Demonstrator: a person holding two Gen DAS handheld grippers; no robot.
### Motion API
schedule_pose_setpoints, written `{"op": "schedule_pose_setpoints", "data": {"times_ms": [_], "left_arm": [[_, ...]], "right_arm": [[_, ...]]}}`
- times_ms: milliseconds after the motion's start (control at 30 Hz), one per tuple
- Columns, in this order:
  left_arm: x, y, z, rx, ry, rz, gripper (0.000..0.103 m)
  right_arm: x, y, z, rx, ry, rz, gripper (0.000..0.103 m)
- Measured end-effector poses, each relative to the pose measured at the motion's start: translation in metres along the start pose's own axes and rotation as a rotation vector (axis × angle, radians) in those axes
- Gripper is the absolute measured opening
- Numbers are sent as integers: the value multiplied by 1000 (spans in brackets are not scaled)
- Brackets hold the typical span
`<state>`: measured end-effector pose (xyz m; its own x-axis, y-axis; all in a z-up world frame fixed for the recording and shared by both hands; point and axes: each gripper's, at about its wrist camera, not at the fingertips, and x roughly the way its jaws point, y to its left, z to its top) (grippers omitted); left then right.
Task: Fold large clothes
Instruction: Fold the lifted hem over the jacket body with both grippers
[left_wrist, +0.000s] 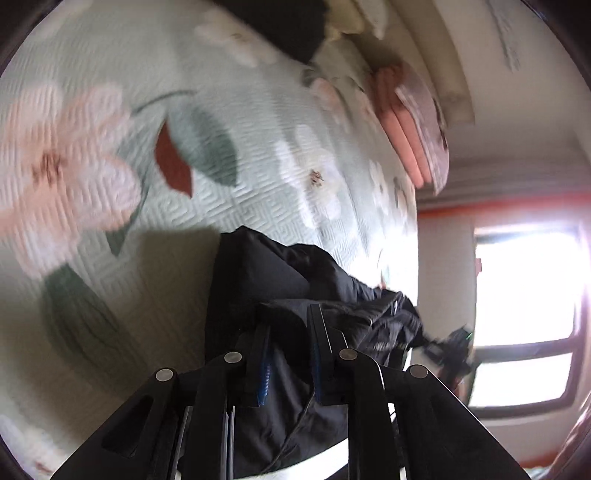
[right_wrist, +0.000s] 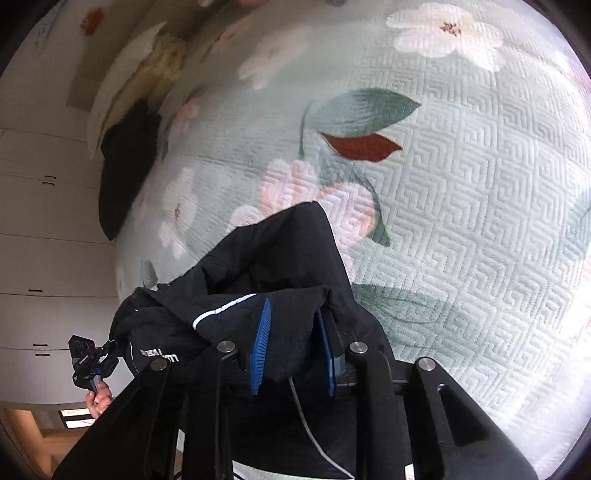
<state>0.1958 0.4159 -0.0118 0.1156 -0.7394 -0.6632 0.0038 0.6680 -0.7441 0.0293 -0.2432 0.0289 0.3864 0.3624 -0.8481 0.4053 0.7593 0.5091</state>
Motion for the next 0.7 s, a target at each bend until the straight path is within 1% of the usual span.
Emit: {"op": "schedule_pose_setpoints", "data": {"times_ms": [33,67,133,167,200,267,300,333,367,400,433,500,567,600,667,700], "left_arm": [[-6,-11,0,39,3,9,20],[-11,-15,0,56,5,4,20],[-22,-23,0,79,10,-4,20],[-25,-23,0,85,7,3,20],[-28,-24,-1,86,-2,31,20],[-40,-22,-6,82,-55,78,20],[-50,-24,-10,88,-112,113,19],[-70,-26,-13,107,-199,186,22],[-79,-25,-13,107,-229,208,27],[-89,-24,-14,103,-260,235,37],[-97,-28,-18,113,-277,268,43],[-98,-47,-30,169,-268,304,45],[-83,-74,-50,254,-236,326,49],[-64,-92,-67,317,-200,319,56],[-33,-116,-88,382,-152,312,58],[-12,-127,-100,411,-114,289,58]], "right_arm": [[-13,8,0,-32,-41,-60,41],[-26,15,0,-55,-86,-98,56],[-47,28,-3,-103,-146,-122,58],[-55,35,-6,-124,-165,-131,58],[-60,44,-11,-149,-179,-134,58],[-59,62,-25,-190,-175,-122,58],[-53,70,-31,-214,-161,-128,58],[-48,80,-38,-240,-150,-140,58],[-43,88,-47,-269,-140,-147,58],[-34,97,-56,-300,-125,-150,58],[-24,105,-63,-330,-112,-156,58],[-4,122,-80,-398,-95,-187,58],[19,140,-97,-479,-95,-227,58],[25,148,-105,-517,-93,-236,58],[38,167,-120,-606,-95,-264,58],[44,175,-127,-648,-97,-270,58]]}}
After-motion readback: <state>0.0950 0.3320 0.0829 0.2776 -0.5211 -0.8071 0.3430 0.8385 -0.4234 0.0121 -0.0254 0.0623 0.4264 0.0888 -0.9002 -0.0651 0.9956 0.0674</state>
